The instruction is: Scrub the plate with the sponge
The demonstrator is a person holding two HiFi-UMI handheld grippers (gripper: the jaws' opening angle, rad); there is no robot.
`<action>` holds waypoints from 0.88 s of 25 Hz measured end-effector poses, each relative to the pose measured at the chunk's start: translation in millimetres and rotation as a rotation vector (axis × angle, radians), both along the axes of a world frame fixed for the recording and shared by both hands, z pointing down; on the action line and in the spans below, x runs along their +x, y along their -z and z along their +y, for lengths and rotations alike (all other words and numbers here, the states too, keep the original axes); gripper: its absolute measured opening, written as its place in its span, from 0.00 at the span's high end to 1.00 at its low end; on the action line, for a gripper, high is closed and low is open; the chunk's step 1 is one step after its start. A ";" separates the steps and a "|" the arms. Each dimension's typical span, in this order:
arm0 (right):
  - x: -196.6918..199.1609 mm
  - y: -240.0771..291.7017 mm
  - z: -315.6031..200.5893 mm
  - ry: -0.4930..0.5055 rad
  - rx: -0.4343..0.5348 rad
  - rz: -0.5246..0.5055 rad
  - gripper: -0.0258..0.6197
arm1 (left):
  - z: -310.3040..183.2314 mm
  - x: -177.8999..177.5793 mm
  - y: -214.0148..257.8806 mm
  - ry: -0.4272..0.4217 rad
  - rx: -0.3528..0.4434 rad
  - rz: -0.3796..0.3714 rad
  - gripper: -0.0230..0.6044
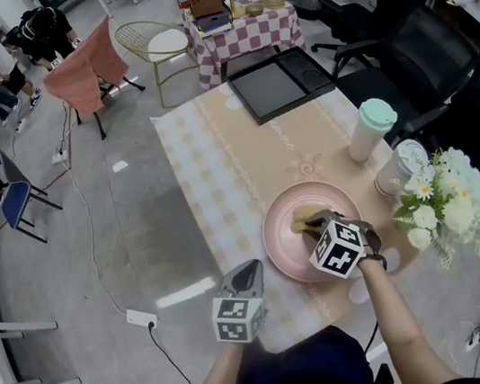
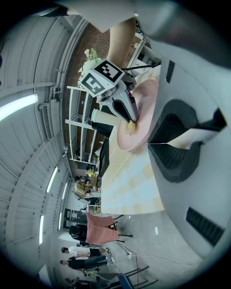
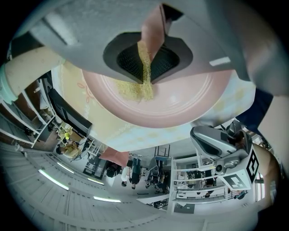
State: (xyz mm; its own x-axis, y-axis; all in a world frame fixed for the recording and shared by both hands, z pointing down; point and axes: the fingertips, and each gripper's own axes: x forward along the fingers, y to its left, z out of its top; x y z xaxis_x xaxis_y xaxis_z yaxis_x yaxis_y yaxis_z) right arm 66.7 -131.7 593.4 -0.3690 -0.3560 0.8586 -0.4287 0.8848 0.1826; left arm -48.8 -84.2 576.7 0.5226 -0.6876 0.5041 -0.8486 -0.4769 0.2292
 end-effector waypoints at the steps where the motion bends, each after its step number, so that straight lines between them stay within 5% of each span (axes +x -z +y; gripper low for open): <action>1: 0.0 -0.3 0.7 -0.001 -0.001 -0.002 0.88 | -0.6 0.2 -0.2 0.000 0.002 0.000 0.94; 22: -5.4 0.8 32.8 -0.002 -0.043 -0.030 0.88 | 0.4 -0.9 1.5 -0.001 0.000 -0.021 0.94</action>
